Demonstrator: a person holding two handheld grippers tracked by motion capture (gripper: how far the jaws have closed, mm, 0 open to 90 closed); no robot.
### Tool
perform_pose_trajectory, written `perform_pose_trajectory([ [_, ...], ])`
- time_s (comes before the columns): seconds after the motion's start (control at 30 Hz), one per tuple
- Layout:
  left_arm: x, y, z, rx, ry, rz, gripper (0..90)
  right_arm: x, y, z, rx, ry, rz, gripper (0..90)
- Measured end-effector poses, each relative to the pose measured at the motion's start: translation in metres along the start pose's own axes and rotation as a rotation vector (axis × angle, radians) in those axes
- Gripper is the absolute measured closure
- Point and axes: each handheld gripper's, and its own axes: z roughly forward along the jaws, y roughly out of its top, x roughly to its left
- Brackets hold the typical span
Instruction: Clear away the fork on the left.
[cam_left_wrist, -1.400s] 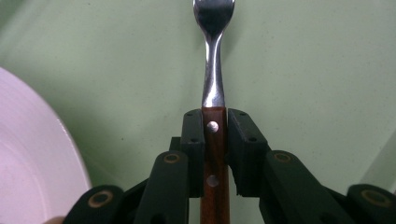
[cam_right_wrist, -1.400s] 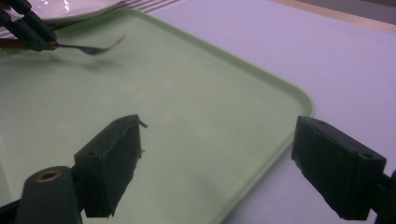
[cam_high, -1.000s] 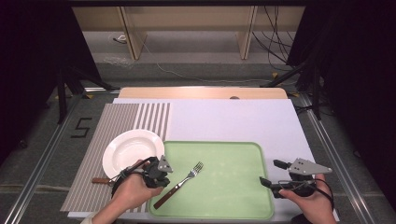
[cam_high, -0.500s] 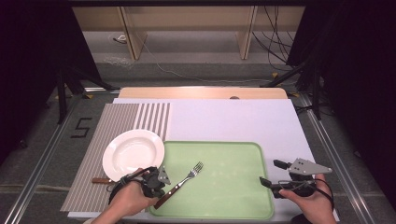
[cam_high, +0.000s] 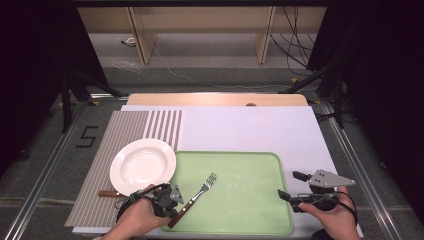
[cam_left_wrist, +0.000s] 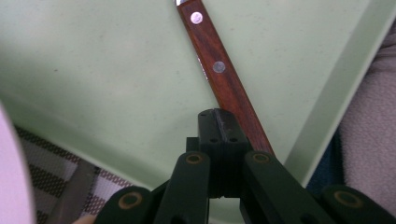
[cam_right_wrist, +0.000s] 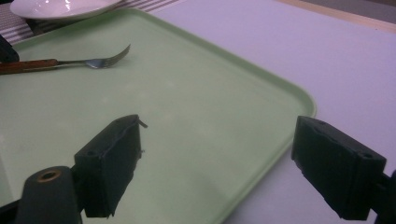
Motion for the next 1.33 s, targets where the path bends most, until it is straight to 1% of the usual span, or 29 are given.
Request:
perform_pose_trajectory([
  [0.07,-0.003,0.001,0.0,-0.002,-0.007,0.008,89.5,0.0,0.0,0.0,-0.001,-0.001,0.002,17.1],
  [0.13,-0.005,0.003,0.0,0.009,-0.004,0.033,89.4,0.0,0.0,0.0,-0.001,0.0,0.001,17.1],
  [0.17,-0.006,0.003,0.001,-0.003,-0.008,0.03,89.4,0.0,0.0,0.0,-0.001,0.0,0.001,17.1],
  [0.23,-0.008,0.005,0.002,-0.007,-0.017,0.049,89.4,0.0,0.0,0.0,-0.001,0.0,0.0,17.1],
  [0.37,-0.012,0.009,0.004,-0.025,-0.048,0.091,89.4,0.0,0.0,0.0,-0.001,0.0,0.0,17.1],
  [0.4,-0.013,0.01,0.005,-0.034,-0.055,0.086,89.3,0.0,0.0,0.0,0.0,0.001,-0.001,17.1],
  [0.43,-0.014,0.011,0.005,-0.033,-0.059,0.097,89.3,0.0,0.0,0.0,0.0,0.001,-0.001,17.1],
  [0.5,-0.016,0.014,0.007,-0.053,-0.068,0.097,89.2,0.0,0.0,0.0,0.0,0.001,-0.001,17.1],
  [0.53,-0.016,0.015,0.007,-0.054,-0.072,0.115,89.0,0.0,0.0,0.0,0.0,0.001,-0.001,17.1],
  [0.6,-0.018,0.018,0.009,-0.074,-0.084,0.128,88.0,0.0,0.0,0.001,0.0,0.001,-0.001,17.1],
  [0.63,-0.02,0.019,0.01,-0.097,-0.093,0.125,87.2,0.0,0.0,0.001,0.0,0.002,-0.001,17.1],
  [0.67,-0.022,0.021,0.012,-0.115,-0.1,0.136,86.1,0.0,0.0,0.001,-0.001,0.001,-0.002,17.1],
  [0.7,-0.023,0.022,0.013,-0.141,-0.107,0.154,84.4,0.0,0.0,0.001,0.0,0.002,-0.002,17.1],
  [0.73,-0.025,0.023,0.016,-0.175,-0.11,0.181,83.2,0.0,0.0,0.0,0.0,0.001,-0.002,17.1],
  [0.77,-0.026,0.024,0.017,-0.188,-0.11,0.186,81.2,0.0,0.0,0.0,-0.001,0.001,-0.001,17.1],
  [0.8,-0.027,0.025,0.018,-0.202,-0.111,0.174,80.5,0.0,0.0,0.0,-0.001,0.001,-0.001,17.1],
  [0.87,-0.026,0.025,0.019,-0.231,-0.11,0.183,77.4,0.0,0.0,0.0,-0.002,0.001,-0.001,17.1],
  [0.9,-0.024,0.024,0.019,-0.254,-0.107,0.18,74.8,0.0,0.0,0.0,-0.002,0.001,-0.001,17.1],
  [0.93,-0.023,0.024,0.018,-0.259,-0.105,0.174,72.9,0.0,0.0,0.0,-0.002,0.001,0.0,17.1],
  [1.0,-0.02,0.022,0.015,-0.297,-0.096,0.163,67.6,0.0,0.0,0.0,-0.003,0.001,0.0,17.1],
  [1.03,-0.017,0.02,0.012,-0.344,-0.087,0.141,63.5,0.0,0.0,0.0,-0.003,0.001,0.0,17.0],
  [1.07,-0.015,0.018,0.009,-0.382,-0.075,0.128,56.6,0.0,0.0,0.0,-0.004,0.001,0.0,17.0],
  [1.1,-0.011,0.015,0.005,-0.435,-0.061,0.103,49.8,0.0,0.0,-0.001,-0.004,0.001,0.0,17.1],
  [1.13,-0.005,0.01,0.0,-0.51,-0.042,0.081,39.5,0.0,0.0,-0.001,-0.006,0.001,0.0,17.0],
  [1.2,0.005,0.0,-0.008,-0.611,-0.014,0.045,26.0,0.0,0.0,-0.001,-0.014,0.001,0.004,16.9],
  [1.23,0.009,-0.003,-0.011,-0.644,0.001,0.03,19.3,0.0,0.0,-0.001,-0.021,0.002,0.006,16.8],
  [1.27,0.013,-0.009,-0.014,-0.677,0.029,-0.001,14.6,0.0,0.0,-0.002,-0.025,0.004,0.006,16.7],
  [1.3,0.017,-0.015,-0.018,-0.706,0.074,-0.035,13.1,0.0,0.0,-0.002,-0.032,0.006,0.005,16.5],
  [1.33,0.02,-0.019,-0.02,-0.717,0.09,-0.036,7.9,-0.001,0.001,-0.002,-0.039,0.01,0.008,16.3],
])
